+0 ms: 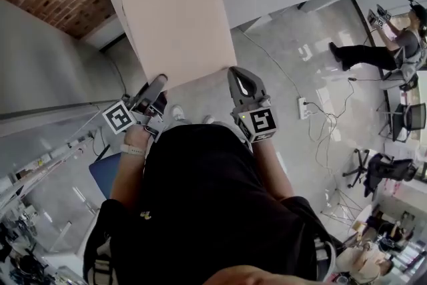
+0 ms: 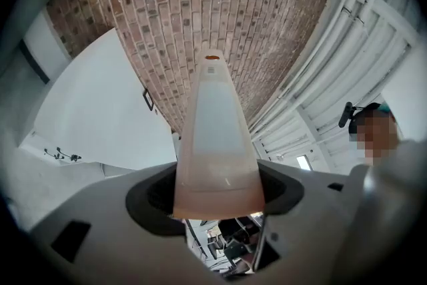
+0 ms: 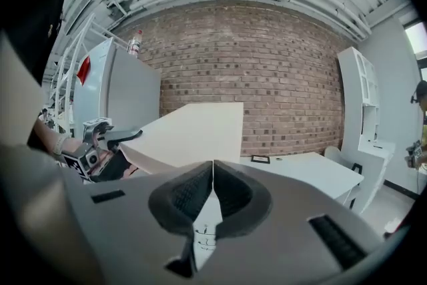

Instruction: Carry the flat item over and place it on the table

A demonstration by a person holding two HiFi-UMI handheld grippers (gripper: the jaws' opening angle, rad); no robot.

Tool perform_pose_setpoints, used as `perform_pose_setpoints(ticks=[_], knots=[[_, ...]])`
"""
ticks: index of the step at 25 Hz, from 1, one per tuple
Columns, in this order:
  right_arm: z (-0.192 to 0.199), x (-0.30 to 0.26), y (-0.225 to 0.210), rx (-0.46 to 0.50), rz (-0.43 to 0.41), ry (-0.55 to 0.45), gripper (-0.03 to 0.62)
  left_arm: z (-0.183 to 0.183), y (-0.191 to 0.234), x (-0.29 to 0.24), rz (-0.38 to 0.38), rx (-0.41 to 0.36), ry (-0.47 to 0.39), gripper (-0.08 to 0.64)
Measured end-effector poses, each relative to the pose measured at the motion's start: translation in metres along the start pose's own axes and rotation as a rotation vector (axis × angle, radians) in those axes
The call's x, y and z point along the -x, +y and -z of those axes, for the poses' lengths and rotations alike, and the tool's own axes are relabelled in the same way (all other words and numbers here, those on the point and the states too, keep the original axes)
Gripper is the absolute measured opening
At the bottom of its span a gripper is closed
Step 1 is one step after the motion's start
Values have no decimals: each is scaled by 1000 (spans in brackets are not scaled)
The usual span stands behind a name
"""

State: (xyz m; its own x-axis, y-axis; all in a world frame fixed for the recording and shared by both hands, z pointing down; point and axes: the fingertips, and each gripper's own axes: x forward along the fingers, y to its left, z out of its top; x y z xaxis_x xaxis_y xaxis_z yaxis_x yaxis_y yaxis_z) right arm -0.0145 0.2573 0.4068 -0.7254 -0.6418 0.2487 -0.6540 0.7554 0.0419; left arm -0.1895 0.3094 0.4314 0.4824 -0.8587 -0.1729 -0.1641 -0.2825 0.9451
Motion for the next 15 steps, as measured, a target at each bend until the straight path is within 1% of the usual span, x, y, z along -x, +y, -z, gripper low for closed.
perform_pose_setpoints(ticks=[4,8,11,15], knots=[[-4,-16,8,-35,37,-14,14,-21,11,8,9,4,27,288],[-3,-25,8,-34,75,6,14,-33,20,5,5,-1,65,288],[1,-31,-2,-44,92,16,14,-36,28,-5,-1,-3,79,288],[3,-41,-27,-57,111,24,14,-42,33,-25,16,16,73,288]])
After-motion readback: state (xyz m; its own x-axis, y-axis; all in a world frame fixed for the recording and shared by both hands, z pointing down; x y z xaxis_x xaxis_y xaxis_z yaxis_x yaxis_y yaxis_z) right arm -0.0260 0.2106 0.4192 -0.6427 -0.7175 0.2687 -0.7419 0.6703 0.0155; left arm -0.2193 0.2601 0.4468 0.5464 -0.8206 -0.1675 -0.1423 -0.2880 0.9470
